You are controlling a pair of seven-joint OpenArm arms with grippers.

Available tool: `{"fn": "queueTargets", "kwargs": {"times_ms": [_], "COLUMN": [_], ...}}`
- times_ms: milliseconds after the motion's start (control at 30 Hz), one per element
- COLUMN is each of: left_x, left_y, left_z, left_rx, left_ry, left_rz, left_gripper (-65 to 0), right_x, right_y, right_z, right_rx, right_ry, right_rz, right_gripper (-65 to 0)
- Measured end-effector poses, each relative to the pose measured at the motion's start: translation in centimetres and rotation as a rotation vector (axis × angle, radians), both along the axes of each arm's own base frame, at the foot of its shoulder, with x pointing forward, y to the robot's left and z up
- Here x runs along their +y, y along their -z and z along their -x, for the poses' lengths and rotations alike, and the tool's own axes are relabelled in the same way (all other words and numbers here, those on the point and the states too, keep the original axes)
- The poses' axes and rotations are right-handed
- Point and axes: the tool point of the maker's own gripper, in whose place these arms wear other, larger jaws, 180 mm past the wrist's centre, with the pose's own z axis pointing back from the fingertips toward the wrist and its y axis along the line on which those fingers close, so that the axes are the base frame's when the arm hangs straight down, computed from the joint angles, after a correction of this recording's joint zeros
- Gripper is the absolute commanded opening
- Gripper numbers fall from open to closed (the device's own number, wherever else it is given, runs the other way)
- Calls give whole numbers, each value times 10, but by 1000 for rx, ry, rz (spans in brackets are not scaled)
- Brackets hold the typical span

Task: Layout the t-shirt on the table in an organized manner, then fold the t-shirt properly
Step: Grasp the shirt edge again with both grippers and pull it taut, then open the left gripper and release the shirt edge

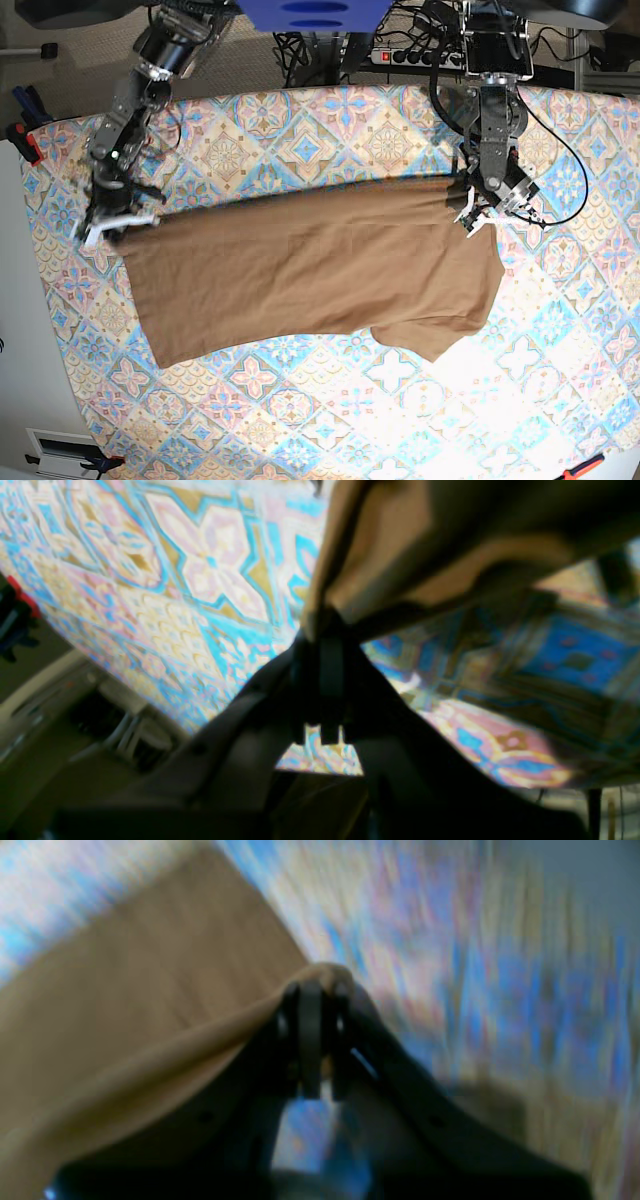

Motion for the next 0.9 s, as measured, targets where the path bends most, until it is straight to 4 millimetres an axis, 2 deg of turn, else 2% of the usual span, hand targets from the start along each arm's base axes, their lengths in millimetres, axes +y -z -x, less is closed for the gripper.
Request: {"fn": "queueTargets", "kwargs": {"times_ms": [100,167,233,300,400,500,600,733,833,900], "left_x": [-1,-4,-2,-4,-9,-10,-7,-13,-11,-9], "left_y": [6,8,6,3,1,-1,-12,-34,-29,-20], "left_z": [3,-3,-7,-11,-16,-19,-20,-31,-28,-25], "left_rx": [32,34,31,23,10,2,-33,-118,-97,-64], "left_ry": [-1,7,6,3,2,1,-5,10,7,3], "left_rz": [-24,-33,-48,-48,-34,-35,-46,-41,-47,-46], "left_gripper": [-650,-650,-650,-650,-650,-650,-650,-650,-650,-650], "right_x": [-1,2,6,1,4,13,3,-1,2,5], "right_y": [12,15,25,29,24,10,9,14,13,23], "right_z": [3,-3,-1,1,-17,-38,-34,-27,-33,-32], "right_rx": [26,14,32,35,15,-36,-32,-6,-20,-3], "right_ry": [7,0,-6,-2,-18,-71,-58,-49,-56,-56], "right_rz": [-11,-24,-43,-31,-21,-12,4,11,9,-15], "right_gripper": [-650,-650,-650,-650,-650,-650,-650,-650,-650,-650]}}
